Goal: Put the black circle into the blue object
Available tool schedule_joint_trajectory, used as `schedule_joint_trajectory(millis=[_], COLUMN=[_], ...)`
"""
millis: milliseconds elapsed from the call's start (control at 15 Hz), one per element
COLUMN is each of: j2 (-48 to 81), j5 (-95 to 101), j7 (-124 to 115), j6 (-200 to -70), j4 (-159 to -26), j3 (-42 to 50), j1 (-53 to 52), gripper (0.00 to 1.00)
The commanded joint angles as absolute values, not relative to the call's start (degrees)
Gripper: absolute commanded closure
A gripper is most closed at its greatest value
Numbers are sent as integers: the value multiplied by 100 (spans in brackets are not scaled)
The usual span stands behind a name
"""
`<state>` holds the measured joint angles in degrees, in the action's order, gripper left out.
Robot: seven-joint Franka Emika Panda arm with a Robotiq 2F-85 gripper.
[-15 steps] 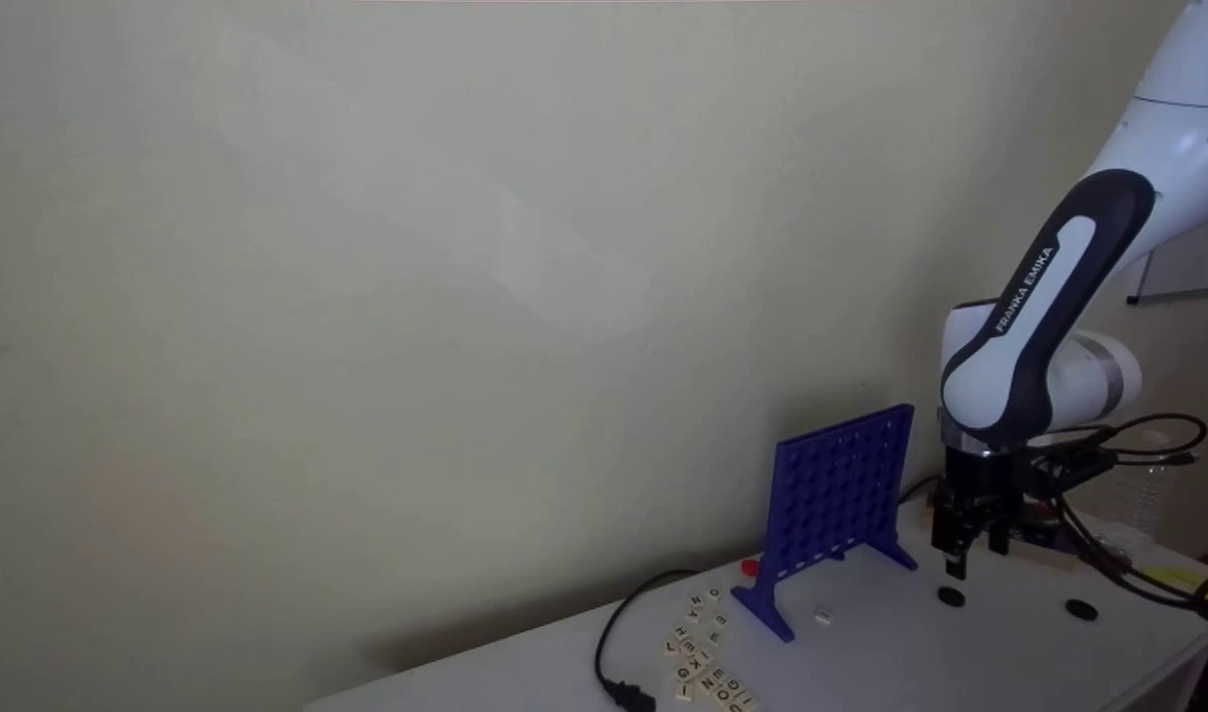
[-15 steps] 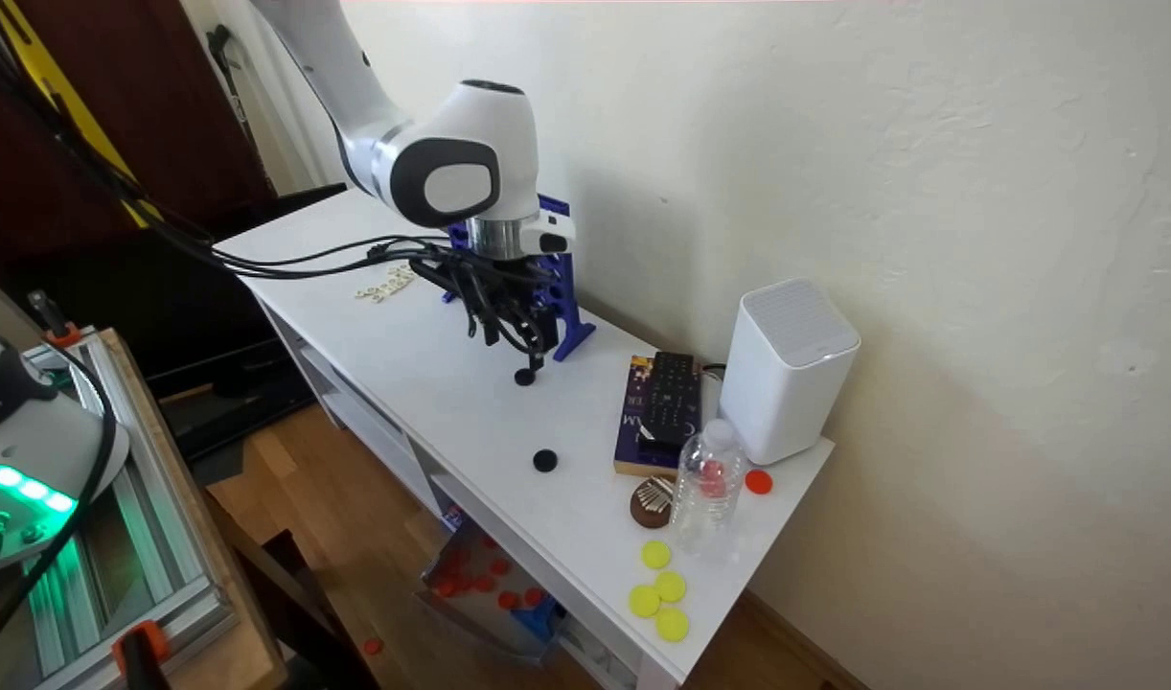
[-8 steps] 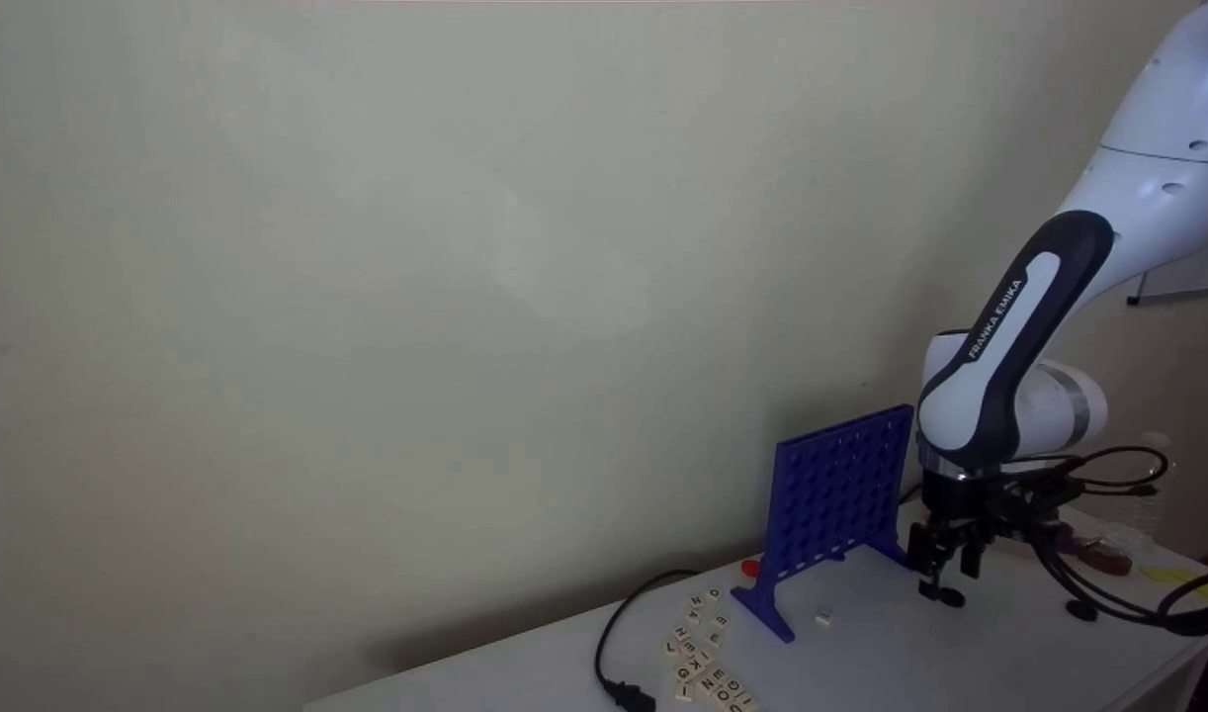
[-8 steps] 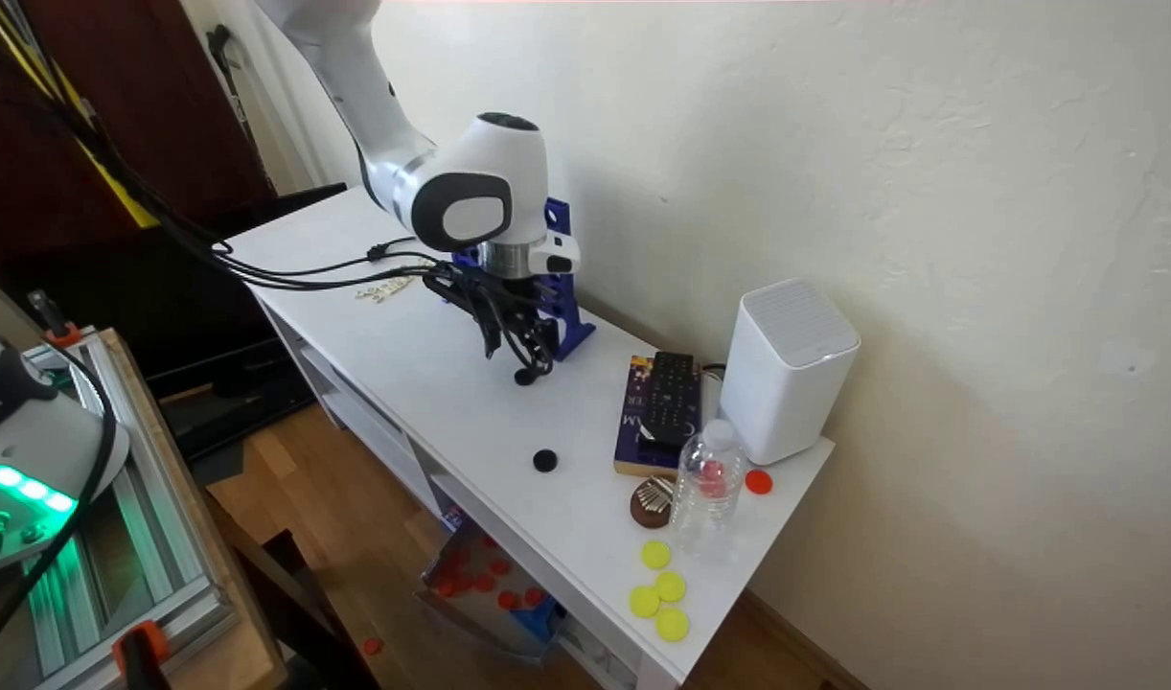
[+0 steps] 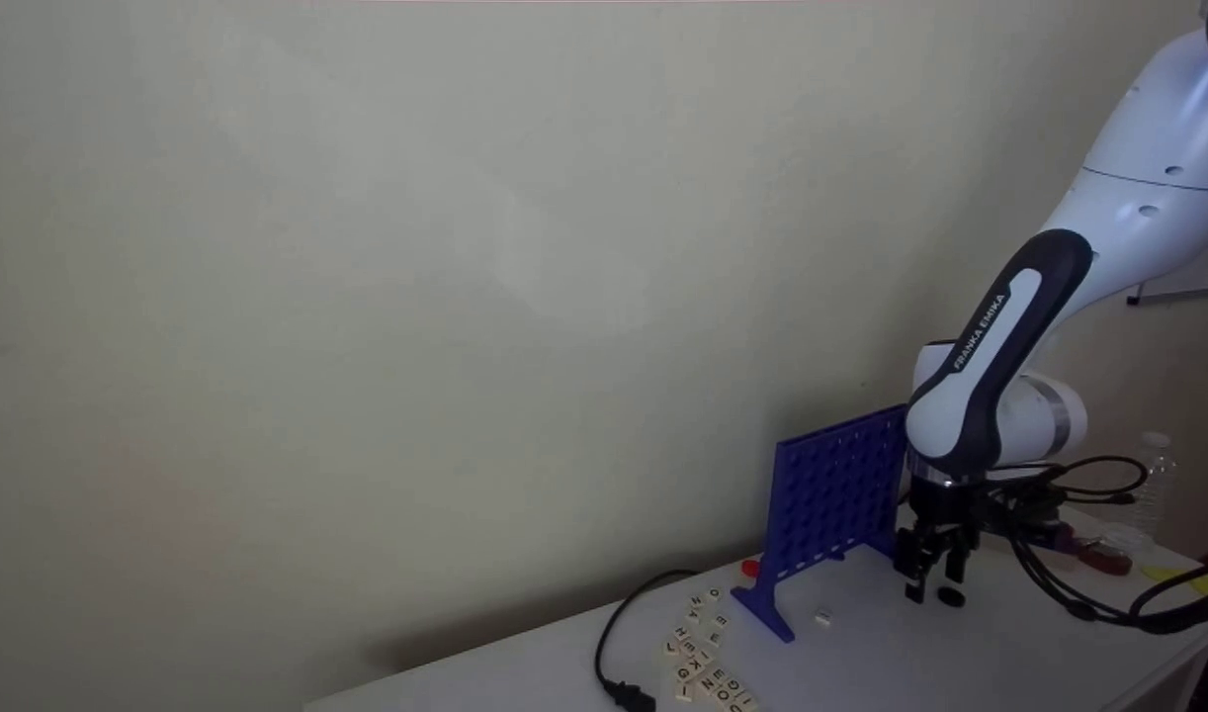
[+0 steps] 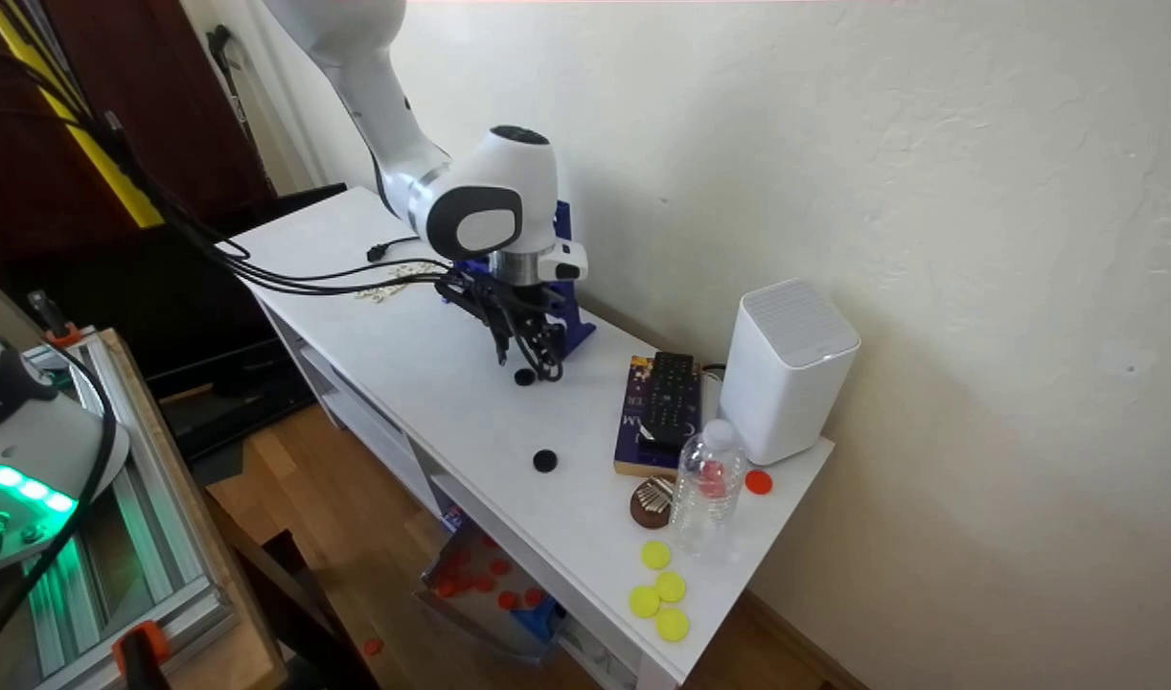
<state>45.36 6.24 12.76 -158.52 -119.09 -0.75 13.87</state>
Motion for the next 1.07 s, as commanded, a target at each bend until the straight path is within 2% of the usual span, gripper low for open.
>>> schedule_joint_trajectory(millis=[0, 67, 133, 200, 267, 400, 467, 600, 667, 733, 867, 933, 1000], j2=[4679, 4693, 4704, 4711, 4712, 4724, 4734, 4760, 4771, 4779, 4787, 4791, 4789], j5=[523, 539, 569, 585, 615, 645, 664, 705, 721, 732, 747, 749, 749], j7=[1425, 1420, 1423, 1409, 1408, 1419, 1420, 1426, 1431, 1430, 1428, 1430, 1428], j6=[-15831, -15806, -15755, -15736, -15687, -15622, -15576, -15474, -15436, -15400, -15340, -15302, -15286], j4=[-11730, -11710, -11687, -11671, -11647, -11627, -11613, -11574, -11556, -11540, -11502, -11478, -11464], j3=[-108, -89, -61, -32, 8, 46, 74, 132, 153, 177, 220, 232, 241], j1=[1418, 1400, 1371, 1344, 1312, 1271, 1238, 1171, 1145, 1116, 1074, 1059, 1048], gripper=[30, 39, 40, 12, 11, 3, 3, 6, 14, 17, 32, 43, 48])
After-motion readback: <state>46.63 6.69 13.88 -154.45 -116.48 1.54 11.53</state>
